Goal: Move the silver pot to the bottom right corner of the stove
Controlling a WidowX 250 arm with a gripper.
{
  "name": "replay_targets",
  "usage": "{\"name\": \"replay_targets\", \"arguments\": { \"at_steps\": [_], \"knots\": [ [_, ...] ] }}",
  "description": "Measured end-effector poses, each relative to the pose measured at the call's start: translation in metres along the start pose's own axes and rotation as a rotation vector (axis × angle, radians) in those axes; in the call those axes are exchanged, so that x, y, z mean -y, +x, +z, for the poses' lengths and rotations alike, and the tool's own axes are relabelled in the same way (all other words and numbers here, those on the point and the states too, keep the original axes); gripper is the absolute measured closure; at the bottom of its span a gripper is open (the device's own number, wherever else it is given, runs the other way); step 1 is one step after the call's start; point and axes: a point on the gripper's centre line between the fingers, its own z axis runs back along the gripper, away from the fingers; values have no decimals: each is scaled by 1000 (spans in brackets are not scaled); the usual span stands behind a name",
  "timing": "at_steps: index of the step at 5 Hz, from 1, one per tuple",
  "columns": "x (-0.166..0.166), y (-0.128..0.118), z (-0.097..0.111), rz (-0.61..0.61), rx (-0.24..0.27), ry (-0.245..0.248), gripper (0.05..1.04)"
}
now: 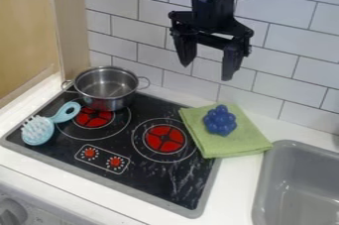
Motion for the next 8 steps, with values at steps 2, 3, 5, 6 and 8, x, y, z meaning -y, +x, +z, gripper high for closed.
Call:
{"name": "replay_targets", "arguments": {
  "at_steps": [2,3,5,6,8],
  "knots": [
    [-5,-24,-18,-58,-110,18,83],
    [-28,-29,-16,-63,-136,22,83],
    [-56,-16,-20,-9,-132,17,83],
    [-70,-5,-30,39,-138,10,83],
    [-86,-1,-57,104,-190,28,83]
  ]
}}
